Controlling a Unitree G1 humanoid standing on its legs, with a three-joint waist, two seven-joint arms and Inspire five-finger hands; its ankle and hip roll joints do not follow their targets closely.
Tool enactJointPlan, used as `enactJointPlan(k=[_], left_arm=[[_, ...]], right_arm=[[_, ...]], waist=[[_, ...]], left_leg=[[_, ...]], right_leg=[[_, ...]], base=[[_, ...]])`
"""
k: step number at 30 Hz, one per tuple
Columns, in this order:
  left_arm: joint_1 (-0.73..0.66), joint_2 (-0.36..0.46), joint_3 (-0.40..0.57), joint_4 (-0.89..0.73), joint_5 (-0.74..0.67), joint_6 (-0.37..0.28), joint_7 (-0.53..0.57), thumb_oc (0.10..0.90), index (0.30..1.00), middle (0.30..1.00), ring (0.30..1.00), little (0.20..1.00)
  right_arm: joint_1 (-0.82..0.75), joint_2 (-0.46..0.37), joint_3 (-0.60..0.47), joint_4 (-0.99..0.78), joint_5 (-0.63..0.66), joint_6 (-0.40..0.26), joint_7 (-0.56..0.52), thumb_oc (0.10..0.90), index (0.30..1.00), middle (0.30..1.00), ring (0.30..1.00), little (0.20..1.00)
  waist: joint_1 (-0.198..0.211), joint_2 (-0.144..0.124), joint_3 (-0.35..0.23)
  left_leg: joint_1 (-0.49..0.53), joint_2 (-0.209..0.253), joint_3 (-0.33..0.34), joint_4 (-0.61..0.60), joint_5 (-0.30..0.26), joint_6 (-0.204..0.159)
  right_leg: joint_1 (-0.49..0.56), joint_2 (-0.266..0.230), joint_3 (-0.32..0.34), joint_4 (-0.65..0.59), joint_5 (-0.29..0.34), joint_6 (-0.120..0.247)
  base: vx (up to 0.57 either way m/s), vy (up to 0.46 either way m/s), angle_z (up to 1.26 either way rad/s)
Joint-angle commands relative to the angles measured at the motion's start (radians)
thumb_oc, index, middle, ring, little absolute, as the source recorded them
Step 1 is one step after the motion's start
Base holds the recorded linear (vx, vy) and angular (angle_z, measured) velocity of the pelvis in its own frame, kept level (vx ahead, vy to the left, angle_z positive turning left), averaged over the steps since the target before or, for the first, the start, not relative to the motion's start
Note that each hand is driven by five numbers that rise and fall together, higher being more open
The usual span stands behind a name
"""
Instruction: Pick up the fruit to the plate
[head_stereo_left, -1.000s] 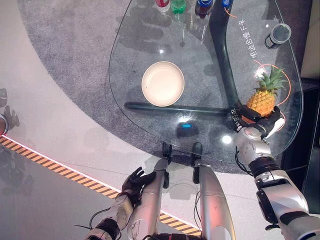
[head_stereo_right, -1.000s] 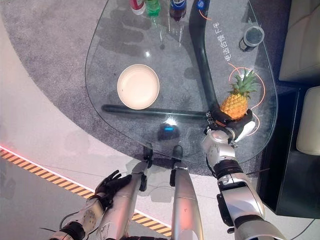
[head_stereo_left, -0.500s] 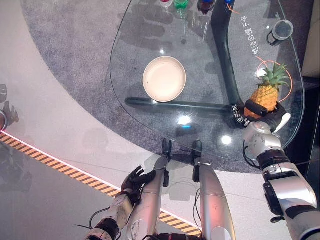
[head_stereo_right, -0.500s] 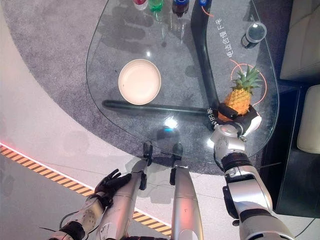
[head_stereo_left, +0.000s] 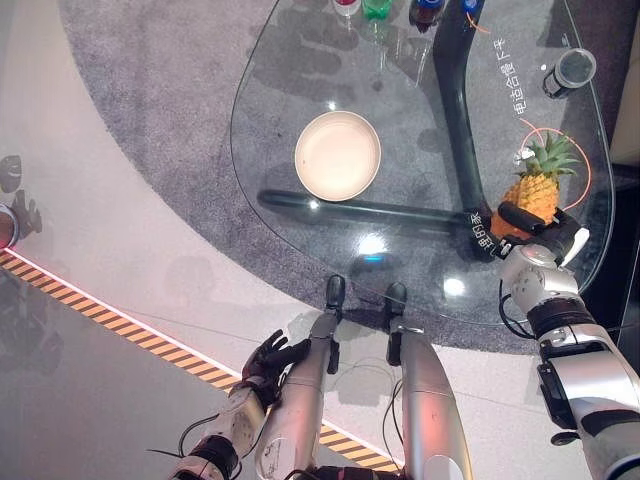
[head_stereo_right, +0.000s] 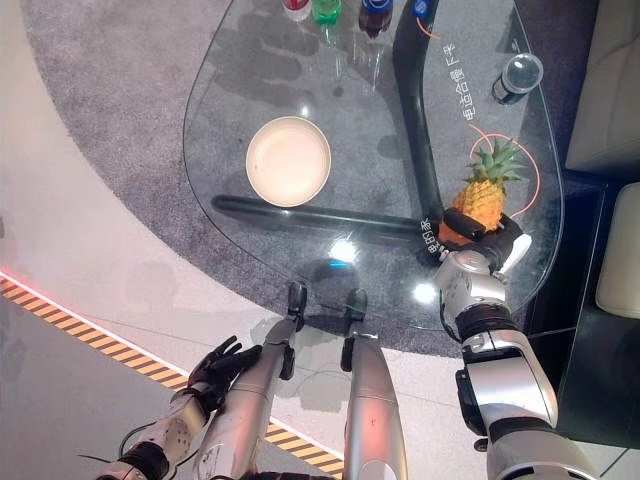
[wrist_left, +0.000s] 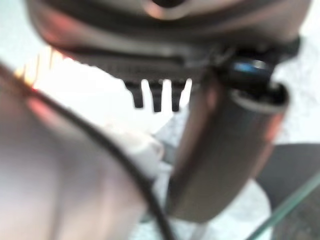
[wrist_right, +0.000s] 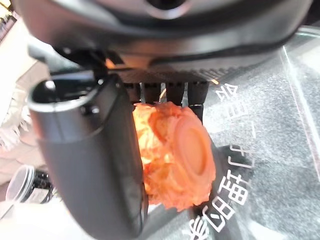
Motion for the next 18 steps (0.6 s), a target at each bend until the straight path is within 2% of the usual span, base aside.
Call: enactJointPlan(k=[1, 6, 12, 18], left_arm=[[0.06, 0.05, 0.042, -0.019, -0.041, -0.055, 0.038, 0.8, 0.9, 0.9, 0.9, 0.9], [0.069, 0.059, 0.096, -0.025, -0.062, -0.089, 0.061, 0.8, 0.9, 0.9, 0.9, 0.9], [0.083, 0.052, 0.166, -0.047, -0.097, -0.172, 0.053, 0.8, 0.9, 0.9, 0.9, 0.9], [0.079, 0.045, 0.202, -0.109, -0.125, -0.248, 0.062, 0.8, 0.9, 0.9, 0.9, 0.9]], right_arm=[[0.039, 0.0, 0.025, -0.152, 0.005, -0.045, 0.057, 0.1, 0.3, 0.3, 0.3, 0.2], [0.118, 0.029, 0.01, -0.326, -0.015, -0.073, 0.063, 0.1, 0.3, 0.3, 0.3, 0.2], [0.212, 0.073, -0.001, -0.555, -0.023, -0.082, 0.076, 0.1, 0.3, 0.3, 0.3, 0.2], [0.279, 0.116, 0.007, -0.732, -0.06, -0.115, 0.162, 0.1, 0.3, 0.3, 0.3, 0.2]], waist=[[0.001, -0.029, -0.015], [-0.014, -0.04, -0.015], [-0.036, -0.054, -0.015], [-0.048, -0.064, -0.015]], left_leg=[[-0.011, -0.031, -0.013, 0.168, -0.07, 0.017], [0.018, -0.029, -0.019, 0.158, -0.07, 0.016], [0.059, -0.027, -0.019, 0.14, -0.067, 0.016], [0.093, -0.025, -0.021, 0.123, -0.062, 0.015]], right_leg=[[0.089, 0.018, -0.012, -0.125, 0.064, 0.025], [0.121, 0.027, -0.005, -0.135, 0.055, 0.021], [0.162, 0.036, 0.007, -0.149, 0.048, 0.017], [0.2, 0.041, 0.014, -0.164, 0.044, 0.017]], base=[[0.0, 0.0, 0.0], [0.0, 0.0, 0.0], [0.0, 0.011, 0.0], [0.0, 0.01, 0.01]])
